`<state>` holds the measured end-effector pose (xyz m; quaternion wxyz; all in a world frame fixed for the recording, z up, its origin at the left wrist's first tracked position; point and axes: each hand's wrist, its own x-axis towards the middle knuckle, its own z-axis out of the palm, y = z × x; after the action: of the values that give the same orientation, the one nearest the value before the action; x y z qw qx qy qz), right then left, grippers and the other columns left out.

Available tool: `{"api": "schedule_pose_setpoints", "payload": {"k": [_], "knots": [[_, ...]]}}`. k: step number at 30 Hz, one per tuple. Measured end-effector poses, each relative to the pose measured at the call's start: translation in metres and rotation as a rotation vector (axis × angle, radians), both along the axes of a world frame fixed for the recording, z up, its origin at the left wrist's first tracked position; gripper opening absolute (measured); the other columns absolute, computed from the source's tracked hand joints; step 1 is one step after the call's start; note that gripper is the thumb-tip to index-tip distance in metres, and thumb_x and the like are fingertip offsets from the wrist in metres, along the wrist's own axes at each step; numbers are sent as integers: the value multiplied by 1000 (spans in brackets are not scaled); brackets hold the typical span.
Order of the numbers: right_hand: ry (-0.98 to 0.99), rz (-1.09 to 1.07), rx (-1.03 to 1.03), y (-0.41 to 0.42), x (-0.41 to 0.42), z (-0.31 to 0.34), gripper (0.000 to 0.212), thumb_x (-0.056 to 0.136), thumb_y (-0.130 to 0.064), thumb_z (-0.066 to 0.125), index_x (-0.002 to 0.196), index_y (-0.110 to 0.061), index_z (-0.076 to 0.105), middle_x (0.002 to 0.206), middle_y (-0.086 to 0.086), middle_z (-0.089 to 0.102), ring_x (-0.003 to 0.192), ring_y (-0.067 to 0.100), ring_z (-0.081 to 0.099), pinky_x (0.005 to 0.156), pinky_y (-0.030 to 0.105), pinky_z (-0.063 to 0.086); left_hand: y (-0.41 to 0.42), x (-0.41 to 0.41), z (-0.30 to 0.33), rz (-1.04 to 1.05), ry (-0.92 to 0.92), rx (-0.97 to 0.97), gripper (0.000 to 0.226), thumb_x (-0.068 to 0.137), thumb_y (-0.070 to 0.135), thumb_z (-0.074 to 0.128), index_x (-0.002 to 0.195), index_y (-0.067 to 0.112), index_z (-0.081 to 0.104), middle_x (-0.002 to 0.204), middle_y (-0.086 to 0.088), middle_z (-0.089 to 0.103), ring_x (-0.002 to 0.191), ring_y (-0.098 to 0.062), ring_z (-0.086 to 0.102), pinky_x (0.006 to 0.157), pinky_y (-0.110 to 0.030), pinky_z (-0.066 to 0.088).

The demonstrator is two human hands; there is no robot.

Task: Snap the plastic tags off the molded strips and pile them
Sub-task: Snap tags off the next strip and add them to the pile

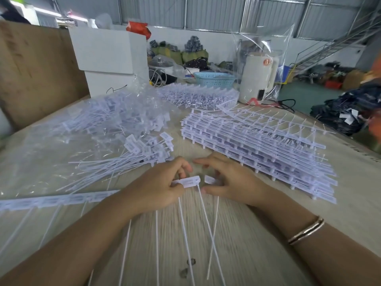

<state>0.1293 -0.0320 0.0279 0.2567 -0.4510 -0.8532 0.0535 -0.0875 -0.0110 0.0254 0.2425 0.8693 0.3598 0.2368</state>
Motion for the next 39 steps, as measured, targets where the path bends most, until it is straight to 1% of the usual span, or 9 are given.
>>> {"api": "schedule_pose_setpoints", "payload": {"k": [3,6,9,13,17,23,33,36,39], "knots": [[-42,82,176,-5,-8,3,50,79,-38,71,123,-18,61,101,-4,62,88,3,56,78,25,47,0,-1,0,-14,-7,-1,24,78,21,51,91,39,44,78,28,55,53,-2,46,50,-18,35],[-107,103,310,-7,-13,5,29,84,-33,66,109,-19,70,84,-2,67,75,17,62,67,38,51,0,-3,1,14,-27,-9,21,79,24,55,89,38,43,66,15,55,50,-4,41,51,-26,33],[-106,85,446,-7,-11,6,15,81,-16,70,95,-15,75,75,-1,69,66,20,64,58,35,51,2,-7,5,73,30,9,11,84,39,57,90,37,48,74,19,58,59,-1,51,58,-26,40],[-121,64,474,-8,-12,5,14,81,-20,70,93,-15,75,80,1,69,67,21,64,57,35,51,2,-9,4,95,116,6,21,91,41,53,77,26,60,54,13,51,49,-1,44,53,-23,33],[-147,53,388,-9,-15,4,23,88,-36,59,93,-20,75,78,-4,67,68,17,62,58,33,48,-1,-6,3,52,20,-40,25,90,37,55,70,22,55,51,15,44,48,-2,39,51,-18,29],[147,112,107,-6,-10,4,33,91,-31,55,72,-7,69,61,-10,55,59,3,50,58,30,43,-4,-3,9,-19,-73,-4,22,85,35,63,72,21,52,56,13,46,50,-4,39,51,-18,31],[388,153,-100,-10,-6,12,25,90,-16,56,94,3,72,81,13,68,72,15,62,68,23,47,-6,1,11,-86,-202,-26,32,82,52,59,68,25,49,51,13,38,47,-2,32,48,-15,26],[712,-5,-123,-11,4,19,29,91,-18,52,86,5,69,79,5,68,66,1,56,64,14,42,-2,-10,13,-91,-245,-82,27,78,54,57,65,31,50,55,13,38,51,-2,33,52,-18,29],[512,-102,-114,-10,26,20,31,94,-30,42,95,-12,67,82,-14,60,73,-6,53,72,15,39,3,-18,15,-33,-252,-105,19,82,47,54,71,32,57,57,16,43,54,-1,37,58,-21,33]]}}
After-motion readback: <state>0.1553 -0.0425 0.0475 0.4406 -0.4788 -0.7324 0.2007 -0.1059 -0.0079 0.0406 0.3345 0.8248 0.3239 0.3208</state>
